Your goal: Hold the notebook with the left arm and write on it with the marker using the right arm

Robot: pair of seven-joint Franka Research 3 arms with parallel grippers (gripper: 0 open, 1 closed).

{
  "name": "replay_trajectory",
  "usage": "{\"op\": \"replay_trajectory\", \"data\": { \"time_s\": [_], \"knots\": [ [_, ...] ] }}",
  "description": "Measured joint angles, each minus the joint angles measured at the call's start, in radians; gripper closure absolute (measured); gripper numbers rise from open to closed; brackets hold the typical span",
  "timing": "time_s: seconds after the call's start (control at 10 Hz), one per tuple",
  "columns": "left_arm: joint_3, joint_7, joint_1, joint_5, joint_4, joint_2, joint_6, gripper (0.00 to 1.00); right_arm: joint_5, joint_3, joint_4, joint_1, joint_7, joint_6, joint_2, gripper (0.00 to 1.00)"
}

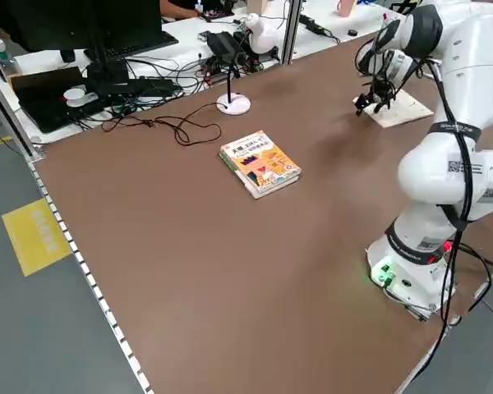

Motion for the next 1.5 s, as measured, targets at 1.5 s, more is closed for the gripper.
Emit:
{"op": "replay_trajectory", "data": {
  "time_s": [1.5],
  "knots": [
    [0.001, -0.001, 0.0, 0.0, 0.001, 0.0, 0.0, 0.0, 0.0, 0.004, -0.342, 0.048, -0.153, 0.092, -0.1, 0.0]
  ]
}}
